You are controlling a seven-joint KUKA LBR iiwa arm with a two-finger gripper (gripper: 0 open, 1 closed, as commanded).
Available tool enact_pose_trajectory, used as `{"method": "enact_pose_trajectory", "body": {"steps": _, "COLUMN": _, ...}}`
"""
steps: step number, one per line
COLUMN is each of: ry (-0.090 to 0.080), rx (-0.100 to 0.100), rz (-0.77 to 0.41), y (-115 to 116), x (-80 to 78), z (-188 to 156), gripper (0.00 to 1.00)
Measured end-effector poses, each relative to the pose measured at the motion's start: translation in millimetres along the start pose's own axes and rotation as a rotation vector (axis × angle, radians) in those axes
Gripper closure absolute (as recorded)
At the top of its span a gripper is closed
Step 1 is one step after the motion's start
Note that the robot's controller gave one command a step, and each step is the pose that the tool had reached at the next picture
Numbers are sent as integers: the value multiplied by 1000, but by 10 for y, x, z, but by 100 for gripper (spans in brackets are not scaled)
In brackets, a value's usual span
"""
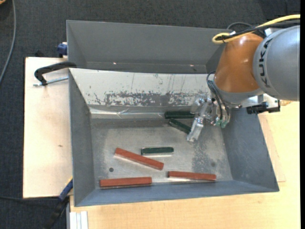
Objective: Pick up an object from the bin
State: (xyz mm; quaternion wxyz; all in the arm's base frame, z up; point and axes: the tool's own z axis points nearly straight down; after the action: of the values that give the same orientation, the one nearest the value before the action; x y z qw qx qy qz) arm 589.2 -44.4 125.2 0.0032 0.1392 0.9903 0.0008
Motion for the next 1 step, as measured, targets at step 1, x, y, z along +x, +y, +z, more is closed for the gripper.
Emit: {"method": "enact_pose_trajectory", "body": {"steps": 1, "ry": 3, "rx": 0, "rz": 86, "y": 141, "x": -98, "z": 535, "gripper": 0}}
